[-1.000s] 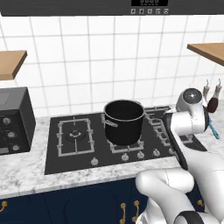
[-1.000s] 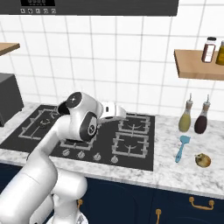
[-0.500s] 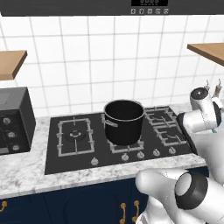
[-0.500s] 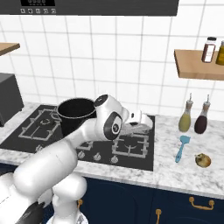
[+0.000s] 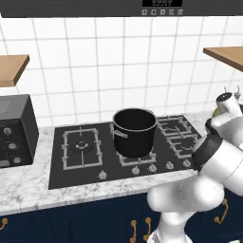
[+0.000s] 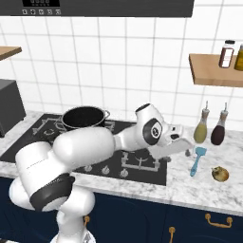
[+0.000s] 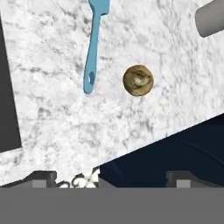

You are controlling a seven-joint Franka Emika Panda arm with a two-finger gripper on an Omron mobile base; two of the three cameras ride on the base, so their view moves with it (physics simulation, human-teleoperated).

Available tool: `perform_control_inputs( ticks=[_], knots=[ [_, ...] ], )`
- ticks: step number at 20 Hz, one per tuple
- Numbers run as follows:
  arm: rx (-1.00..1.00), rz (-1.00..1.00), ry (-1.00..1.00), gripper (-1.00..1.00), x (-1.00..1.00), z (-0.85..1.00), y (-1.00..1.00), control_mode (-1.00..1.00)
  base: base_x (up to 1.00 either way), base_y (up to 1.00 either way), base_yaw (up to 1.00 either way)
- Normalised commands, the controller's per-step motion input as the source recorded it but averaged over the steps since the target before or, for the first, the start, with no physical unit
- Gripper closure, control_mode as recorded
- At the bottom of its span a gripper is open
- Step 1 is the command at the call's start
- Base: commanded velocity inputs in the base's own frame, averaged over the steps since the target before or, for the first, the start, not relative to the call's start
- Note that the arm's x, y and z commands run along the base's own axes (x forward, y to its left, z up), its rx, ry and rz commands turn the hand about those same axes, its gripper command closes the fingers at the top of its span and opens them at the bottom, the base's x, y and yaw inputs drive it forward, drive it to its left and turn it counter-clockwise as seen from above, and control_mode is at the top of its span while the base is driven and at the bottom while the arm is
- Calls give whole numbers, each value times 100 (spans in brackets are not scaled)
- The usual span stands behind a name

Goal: Put the garlic and onion in the pot. Retrieve the spatula and lightly stir the vegetables in the pot.

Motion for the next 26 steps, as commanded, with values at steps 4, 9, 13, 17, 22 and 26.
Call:
perform_control_inputs(
  ticks=[4, 9, 13, 17, 22, 26],
  knots=[
    [7, 0, 11, -100, -26, -27, -96, -100, 0, 0, 0],
    [11, 2, 0, -100, -16, -14, -81, -100, 0, 0, 0],
    [4, 7, -3, -100, 1, -16, -47, -100, 0, 0, 0],
    [0, 8, -11, -100, 21, -33, -13, -100, 0, 0, 0],
    [1, 7, -13, -100, 30, -24, -7, -100, 0, 0, 0],
    [3, 6, -5, -100, 16, -19, -28, -100, 0, 0, 0]
  ],
)
